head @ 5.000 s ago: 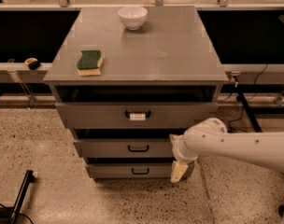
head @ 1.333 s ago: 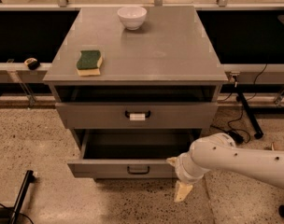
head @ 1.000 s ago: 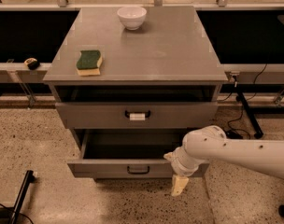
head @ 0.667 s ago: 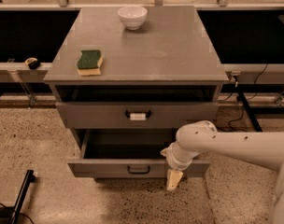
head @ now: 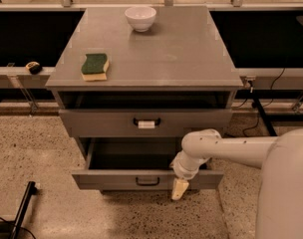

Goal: Open middle drawer

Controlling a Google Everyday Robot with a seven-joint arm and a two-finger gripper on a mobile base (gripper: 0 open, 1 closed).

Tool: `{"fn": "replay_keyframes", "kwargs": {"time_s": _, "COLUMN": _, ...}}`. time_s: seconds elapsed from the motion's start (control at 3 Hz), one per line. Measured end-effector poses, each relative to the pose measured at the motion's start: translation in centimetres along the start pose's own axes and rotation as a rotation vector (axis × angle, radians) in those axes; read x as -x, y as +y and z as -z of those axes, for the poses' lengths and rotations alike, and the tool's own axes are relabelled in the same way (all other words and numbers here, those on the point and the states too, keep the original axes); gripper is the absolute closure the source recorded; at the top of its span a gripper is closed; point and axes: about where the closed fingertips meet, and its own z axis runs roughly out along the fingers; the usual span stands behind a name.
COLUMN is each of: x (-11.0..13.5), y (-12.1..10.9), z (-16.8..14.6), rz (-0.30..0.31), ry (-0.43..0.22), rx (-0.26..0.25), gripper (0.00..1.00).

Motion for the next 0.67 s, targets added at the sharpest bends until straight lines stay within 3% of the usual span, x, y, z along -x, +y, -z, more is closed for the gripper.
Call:
{"fn": "replay_keyframes", "kwargs": {"time_s": 0.33, "x": -0.8, "y": 1.3, "z": -0.6, "rz": -0.025, "ry": -0.002, "rx": 0.019, "gripper": 0.3}}
{"fn": "replay_keyframes", "kwargs": {"time_s": 0.67, "x": -1.1, "y": 3.0, "z": 0.2, "rz": -0.026, "ry": -0.009, "rx": 0.021, "gripper": 0.29}}
